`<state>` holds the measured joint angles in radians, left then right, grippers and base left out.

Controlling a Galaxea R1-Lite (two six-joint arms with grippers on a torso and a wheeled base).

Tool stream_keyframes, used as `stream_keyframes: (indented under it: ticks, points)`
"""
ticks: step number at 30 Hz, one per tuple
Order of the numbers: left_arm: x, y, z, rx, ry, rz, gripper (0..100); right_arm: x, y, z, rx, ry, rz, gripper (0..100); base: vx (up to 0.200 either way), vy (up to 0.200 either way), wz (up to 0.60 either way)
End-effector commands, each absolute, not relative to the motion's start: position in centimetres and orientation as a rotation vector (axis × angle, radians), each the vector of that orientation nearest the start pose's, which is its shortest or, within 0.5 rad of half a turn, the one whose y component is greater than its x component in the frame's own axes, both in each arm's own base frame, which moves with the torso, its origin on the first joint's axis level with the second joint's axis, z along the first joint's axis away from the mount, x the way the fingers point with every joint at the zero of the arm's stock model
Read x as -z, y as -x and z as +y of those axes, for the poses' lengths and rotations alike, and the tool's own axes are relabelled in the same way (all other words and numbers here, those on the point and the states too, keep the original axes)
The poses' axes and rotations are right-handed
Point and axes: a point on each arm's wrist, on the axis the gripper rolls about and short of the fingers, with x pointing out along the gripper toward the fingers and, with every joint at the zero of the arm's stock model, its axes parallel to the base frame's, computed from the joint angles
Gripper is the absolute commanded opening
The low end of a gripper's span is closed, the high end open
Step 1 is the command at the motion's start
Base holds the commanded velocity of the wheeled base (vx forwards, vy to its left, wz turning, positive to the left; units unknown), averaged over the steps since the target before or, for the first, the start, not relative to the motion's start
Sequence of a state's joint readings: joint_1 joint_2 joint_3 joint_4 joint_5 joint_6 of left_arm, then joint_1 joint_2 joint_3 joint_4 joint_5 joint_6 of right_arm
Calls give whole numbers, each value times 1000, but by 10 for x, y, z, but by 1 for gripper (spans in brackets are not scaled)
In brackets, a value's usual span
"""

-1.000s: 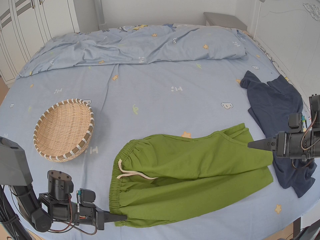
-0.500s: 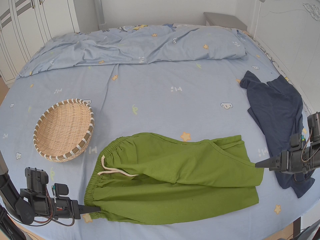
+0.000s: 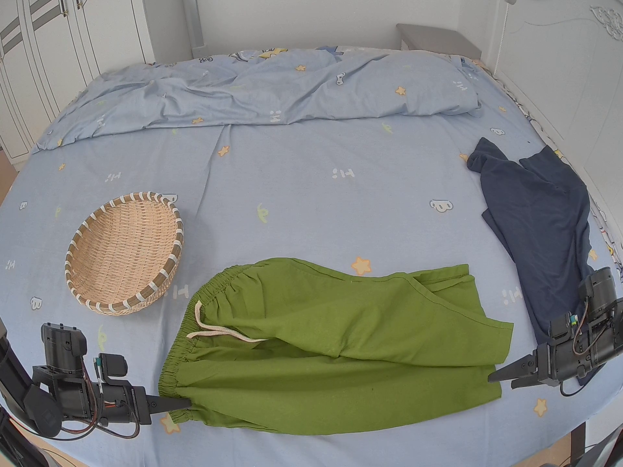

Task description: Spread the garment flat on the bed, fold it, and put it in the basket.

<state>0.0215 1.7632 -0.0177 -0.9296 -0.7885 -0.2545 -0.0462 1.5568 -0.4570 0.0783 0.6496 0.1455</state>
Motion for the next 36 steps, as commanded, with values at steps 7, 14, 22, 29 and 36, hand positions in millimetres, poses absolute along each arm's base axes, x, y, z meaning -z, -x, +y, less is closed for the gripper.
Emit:
stream_keyframes:
  ticks: [7,14,22,29,36]
  points:
    - [-36,-161,-12,627,547,890,0,-60,-182,7,-451,-552,1262,100,0,0,0]
    - [-36,-161,-12,628,546,890,0,-48,-189,7,-449,-566,1284,100,0,0,0]
    - [-37,-161,-12,628,544,887,0,-43,-193,7,-493,-619,1300,100,0,0,0]
    - [-37,-160,-12,629,544,886,0,-37,-201,7,-514,-641,1290,100,0,0,0]
    - [-36,-161,-12,628,546,890,0,-37,-202,6,-529,-669,1281,100,0,0,0]
